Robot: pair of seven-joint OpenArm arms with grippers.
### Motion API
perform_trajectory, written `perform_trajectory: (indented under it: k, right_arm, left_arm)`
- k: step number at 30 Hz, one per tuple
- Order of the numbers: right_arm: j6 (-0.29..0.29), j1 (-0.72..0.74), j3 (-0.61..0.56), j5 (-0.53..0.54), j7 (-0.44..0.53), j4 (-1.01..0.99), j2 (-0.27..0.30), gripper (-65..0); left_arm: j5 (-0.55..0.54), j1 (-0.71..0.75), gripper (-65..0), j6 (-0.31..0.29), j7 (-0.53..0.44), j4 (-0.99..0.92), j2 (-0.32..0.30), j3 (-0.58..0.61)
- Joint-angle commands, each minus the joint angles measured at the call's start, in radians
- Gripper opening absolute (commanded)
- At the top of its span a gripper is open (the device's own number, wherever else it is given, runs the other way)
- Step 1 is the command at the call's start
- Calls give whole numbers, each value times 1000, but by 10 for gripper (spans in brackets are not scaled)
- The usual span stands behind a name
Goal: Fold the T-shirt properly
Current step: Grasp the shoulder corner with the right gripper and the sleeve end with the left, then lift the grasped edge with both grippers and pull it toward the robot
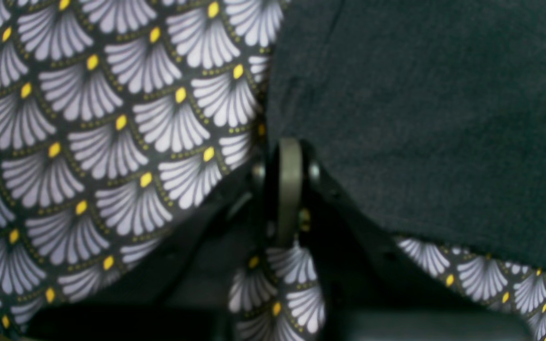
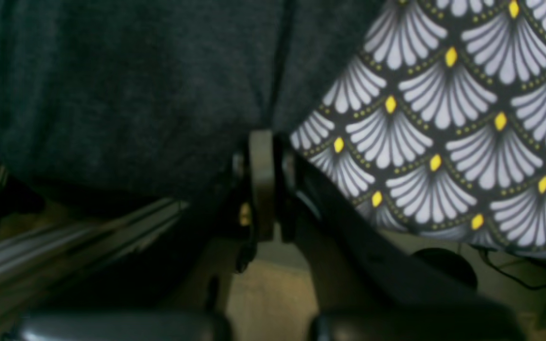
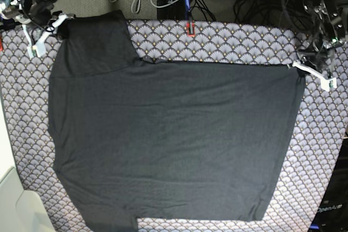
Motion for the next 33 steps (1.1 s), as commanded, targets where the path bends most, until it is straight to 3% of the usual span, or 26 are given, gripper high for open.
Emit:
perform_trajectory:
  k: [1, 15, 21, 24, 33]
  right_arm:
    - [6, -15, 2, -41, -63, -3, 7, -648]
    - [6, -69, 5, -41, -63, 230, 2, -648]
    - [6, -69, 5, -41, -59, 231, 5, -648]
    - [6, -69, 5, -41, -10, 233, 5, -648]
    - [6, -1, 2, -43, 0, 287, 28, -648]
  left_arm:
    - [20, 10, -641, 9, 15, 6, -23, -8]
    - [17, 46, -643, 9, 70, 20, -25, -6]
    - [19, 134, -644, 9, 68, 155, -25, -9]
    - [19, 149, -644, 12, 70, 210, -23, -9]
    - [20, 74, -644, 17, 104, 242, -26, -9]
